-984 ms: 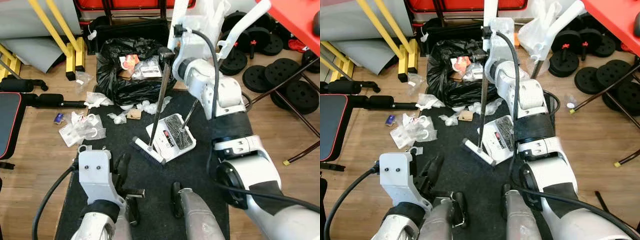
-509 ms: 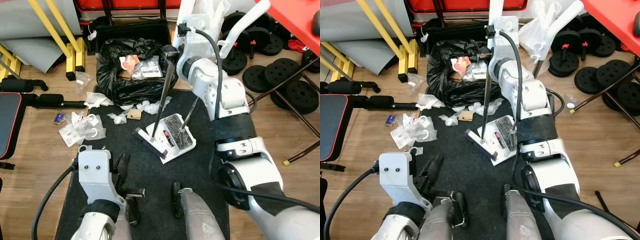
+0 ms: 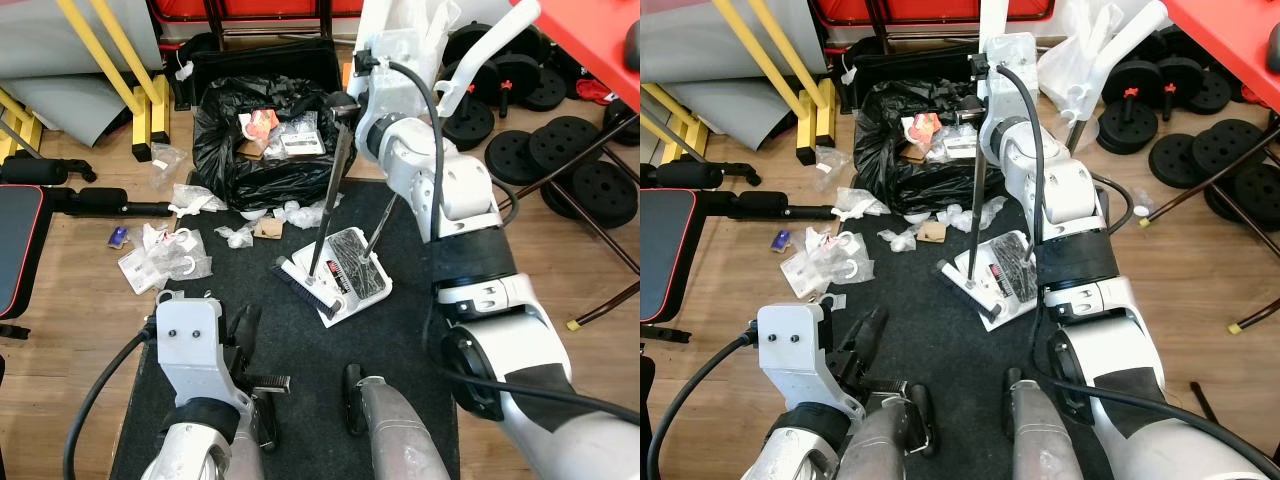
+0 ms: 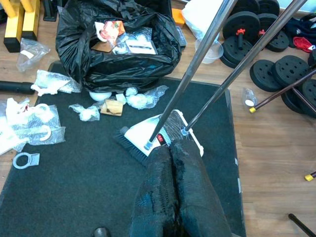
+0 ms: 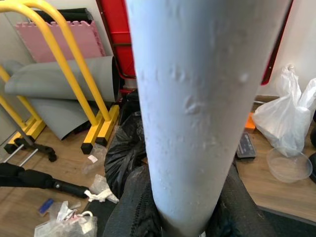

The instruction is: Sweep floor

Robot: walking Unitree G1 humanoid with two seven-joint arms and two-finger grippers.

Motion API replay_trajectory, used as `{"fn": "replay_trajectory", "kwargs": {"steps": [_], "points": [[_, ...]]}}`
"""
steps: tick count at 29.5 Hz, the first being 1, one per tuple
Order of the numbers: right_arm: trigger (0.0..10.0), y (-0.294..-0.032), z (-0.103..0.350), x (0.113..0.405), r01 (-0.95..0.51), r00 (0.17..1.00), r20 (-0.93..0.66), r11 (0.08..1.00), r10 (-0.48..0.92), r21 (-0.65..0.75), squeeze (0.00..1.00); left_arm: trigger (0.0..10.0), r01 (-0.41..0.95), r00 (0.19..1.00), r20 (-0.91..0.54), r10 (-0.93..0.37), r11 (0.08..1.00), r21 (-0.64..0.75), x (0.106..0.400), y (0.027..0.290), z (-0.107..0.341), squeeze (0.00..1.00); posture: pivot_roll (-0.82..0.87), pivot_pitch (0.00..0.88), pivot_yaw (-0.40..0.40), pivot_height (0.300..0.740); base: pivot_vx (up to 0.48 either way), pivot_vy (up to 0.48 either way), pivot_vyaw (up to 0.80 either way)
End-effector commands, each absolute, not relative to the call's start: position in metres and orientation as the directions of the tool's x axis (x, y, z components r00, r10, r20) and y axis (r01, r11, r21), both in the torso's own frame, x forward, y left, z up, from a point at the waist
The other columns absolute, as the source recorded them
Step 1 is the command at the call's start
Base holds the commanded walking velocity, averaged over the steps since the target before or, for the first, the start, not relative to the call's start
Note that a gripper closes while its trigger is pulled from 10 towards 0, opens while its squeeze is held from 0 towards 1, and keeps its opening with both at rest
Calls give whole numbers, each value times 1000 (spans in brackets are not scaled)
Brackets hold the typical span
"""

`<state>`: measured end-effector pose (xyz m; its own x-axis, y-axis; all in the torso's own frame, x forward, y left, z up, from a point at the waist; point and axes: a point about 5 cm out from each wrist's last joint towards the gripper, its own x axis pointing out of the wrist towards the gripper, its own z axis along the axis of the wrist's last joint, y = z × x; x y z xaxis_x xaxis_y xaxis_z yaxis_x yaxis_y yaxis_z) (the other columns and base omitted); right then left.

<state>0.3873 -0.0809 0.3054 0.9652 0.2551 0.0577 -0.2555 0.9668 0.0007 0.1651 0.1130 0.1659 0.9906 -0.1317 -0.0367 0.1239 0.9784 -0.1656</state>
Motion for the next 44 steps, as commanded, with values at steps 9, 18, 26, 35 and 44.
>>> {"fn": "replay_trajectory", "kwargs": {"steps": [9,18,26,35,44], "points": [[10000,-81,316,382,-251,959,129,968,252,-24,0,10000,86,993,-69,-99,981,-177,165,115,159,0,-58,328,-27,740,0,0,0],[10000,-78,319,381,-266,953,148,964,264,-10,0,10000,85,993,-68,-98,981,-175,166,115,158,0,-58,323,-27,740,0,0,0],[10000,-58,326,370,-453,881,204,884,426,112,0,10000,85,993,-66,-97,981,-174,169,116,157,0,-59,310,-27,740,0,0,0],[10000,-44,322,354,-637,759,224,768,611,64,0,10000,80,993,-67,-92,982,-172,175,117,154,0,-63,272,-34,740,0,0,356],[10000,-47,287,334,-762,634,122,644,764,-70,0,10000,35,995,-85,-49,986,-162,194,124,142,0,-68,148,-68,740,0,0,800]]}}
